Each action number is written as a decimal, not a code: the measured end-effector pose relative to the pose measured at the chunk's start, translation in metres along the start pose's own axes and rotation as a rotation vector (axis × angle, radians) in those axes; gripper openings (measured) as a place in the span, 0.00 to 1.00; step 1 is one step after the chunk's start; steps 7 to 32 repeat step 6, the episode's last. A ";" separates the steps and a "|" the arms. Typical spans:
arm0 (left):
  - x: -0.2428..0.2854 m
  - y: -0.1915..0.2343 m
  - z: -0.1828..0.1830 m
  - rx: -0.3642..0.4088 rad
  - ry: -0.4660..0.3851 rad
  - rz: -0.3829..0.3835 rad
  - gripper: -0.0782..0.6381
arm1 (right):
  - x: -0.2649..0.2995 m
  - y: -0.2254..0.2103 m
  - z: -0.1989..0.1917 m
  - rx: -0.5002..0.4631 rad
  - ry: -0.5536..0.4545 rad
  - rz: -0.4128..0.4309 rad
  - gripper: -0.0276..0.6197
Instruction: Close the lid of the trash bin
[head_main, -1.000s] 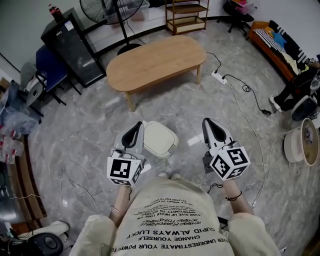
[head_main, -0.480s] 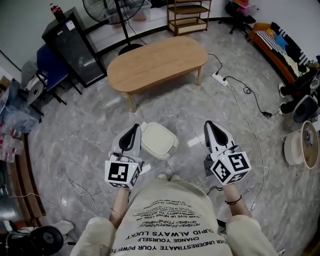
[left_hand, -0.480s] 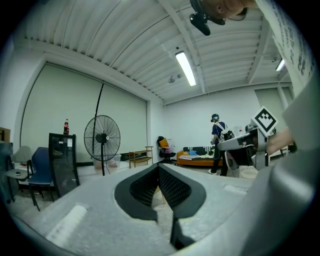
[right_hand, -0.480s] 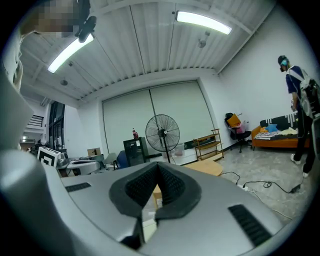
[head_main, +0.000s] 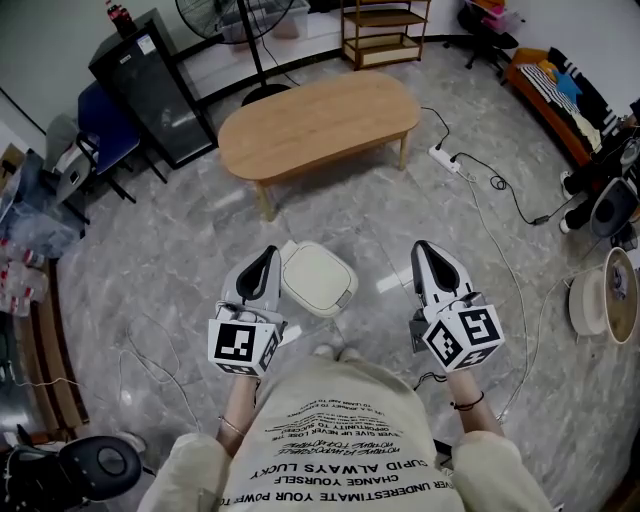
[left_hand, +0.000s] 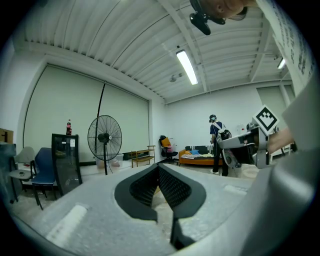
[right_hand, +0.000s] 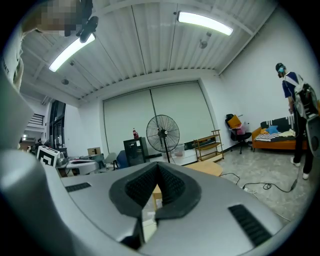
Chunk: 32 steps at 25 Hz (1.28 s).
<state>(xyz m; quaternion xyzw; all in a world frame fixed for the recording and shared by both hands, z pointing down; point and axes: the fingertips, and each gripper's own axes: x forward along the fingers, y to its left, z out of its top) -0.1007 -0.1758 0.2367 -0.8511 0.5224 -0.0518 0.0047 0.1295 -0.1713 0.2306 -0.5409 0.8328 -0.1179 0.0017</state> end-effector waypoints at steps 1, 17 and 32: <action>0.000 -0.001 0.000 0.000 0.002 0.001 0.14 | -0.001 -0.001 0.000 0.001 0.001 0.000 0.05; -0.004 -0.008 -0.002 0.000 0.006 0.006 0.14 | -0.006 -0.003 -0.002 0.002 0.002 0.005 0.05; -0.004 -0.008 -0.002 0.000 0.006 0.006 0.14 | -0.006 -0.003 -0.002 0.002 0.002 0.005 0.05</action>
